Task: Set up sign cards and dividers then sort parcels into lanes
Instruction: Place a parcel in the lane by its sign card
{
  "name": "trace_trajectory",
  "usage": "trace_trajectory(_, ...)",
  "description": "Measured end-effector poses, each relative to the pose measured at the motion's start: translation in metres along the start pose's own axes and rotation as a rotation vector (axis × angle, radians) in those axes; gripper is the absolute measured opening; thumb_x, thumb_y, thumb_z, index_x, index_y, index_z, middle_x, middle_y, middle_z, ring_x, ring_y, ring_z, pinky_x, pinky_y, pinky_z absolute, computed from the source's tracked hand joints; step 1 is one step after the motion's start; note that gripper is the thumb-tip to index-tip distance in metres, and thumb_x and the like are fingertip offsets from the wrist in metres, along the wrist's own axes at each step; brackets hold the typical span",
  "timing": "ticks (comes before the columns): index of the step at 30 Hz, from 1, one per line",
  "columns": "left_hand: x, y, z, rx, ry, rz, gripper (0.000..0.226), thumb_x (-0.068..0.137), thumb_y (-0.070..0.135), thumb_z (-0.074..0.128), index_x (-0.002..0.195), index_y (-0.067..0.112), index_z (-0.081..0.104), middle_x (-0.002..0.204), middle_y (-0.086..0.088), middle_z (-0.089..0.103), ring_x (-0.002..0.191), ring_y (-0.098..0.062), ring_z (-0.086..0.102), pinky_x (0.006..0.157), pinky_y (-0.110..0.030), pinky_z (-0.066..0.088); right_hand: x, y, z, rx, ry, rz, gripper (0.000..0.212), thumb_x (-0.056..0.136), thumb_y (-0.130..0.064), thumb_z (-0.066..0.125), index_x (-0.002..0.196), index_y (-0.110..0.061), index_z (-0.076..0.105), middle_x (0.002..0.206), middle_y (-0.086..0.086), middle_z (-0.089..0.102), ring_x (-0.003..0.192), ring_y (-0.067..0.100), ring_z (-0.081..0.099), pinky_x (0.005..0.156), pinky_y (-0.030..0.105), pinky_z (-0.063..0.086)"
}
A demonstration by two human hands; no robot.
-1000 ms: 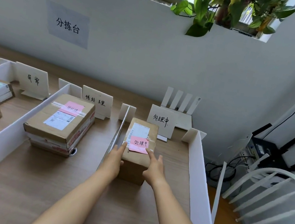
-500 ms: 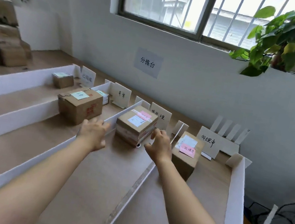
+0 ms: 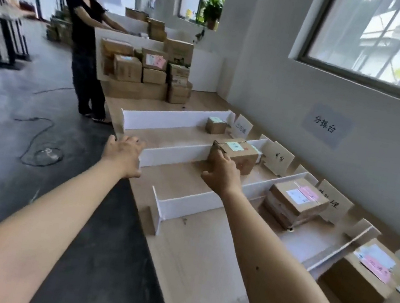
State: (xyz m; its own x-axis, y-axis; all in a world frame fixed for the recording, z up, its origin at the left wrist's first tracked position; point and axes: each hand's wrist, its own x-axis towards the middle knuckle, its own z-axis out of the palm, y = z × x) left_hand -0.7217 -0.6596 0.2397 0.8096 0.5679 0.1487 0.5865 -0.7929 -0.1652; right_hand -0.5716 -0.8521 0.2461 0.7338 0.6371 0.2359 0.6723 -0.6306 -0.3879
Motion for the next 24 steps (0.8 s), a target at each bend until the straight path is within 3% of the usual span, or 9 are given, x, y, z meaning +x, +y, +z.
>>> trace_trajectory(10, -0.007, -0.150, 0.022, 0.037, 0.014, -0.213, 0.086, 0.074, 0.057, 0.064, 0.144, 0.026, 0.024, 0.142, -0.002, 0.037, 0.130, -0.023, 0.036, 0.100, -0.041, 0.032, 0.055, -0.129, 0.059, 0.032, -0.059, -0.217, 0.040, 0.083, -0.022, 0.068, 0.118, -0.013, 0.053, 0.127, 0.010, 0.046, 0.112, 0.030, 0.051, 0.092, 0.035, 0.043)
trace_trajectory(24, 0.067, -0.345, 0.044, 0.031, 0.042, -0.280, 0.088, 0.074, 0.057, 0.065, 0.145, 0.026, 0.023, 0.141, 0.000, 0.039, 0.129, -0.021, 0.038, 0.101, -0.043, 0.034, 0.166, -0.293, 0.141, 0.044, -0.046, -0.276, 0.034, 0.084, -0.023, 0.061, 0.115, -0.014, 0.050, 0.125, 0.008, 0.047, 0.106, 0.031, 0.052, 0.091, 0.042, 0.044)
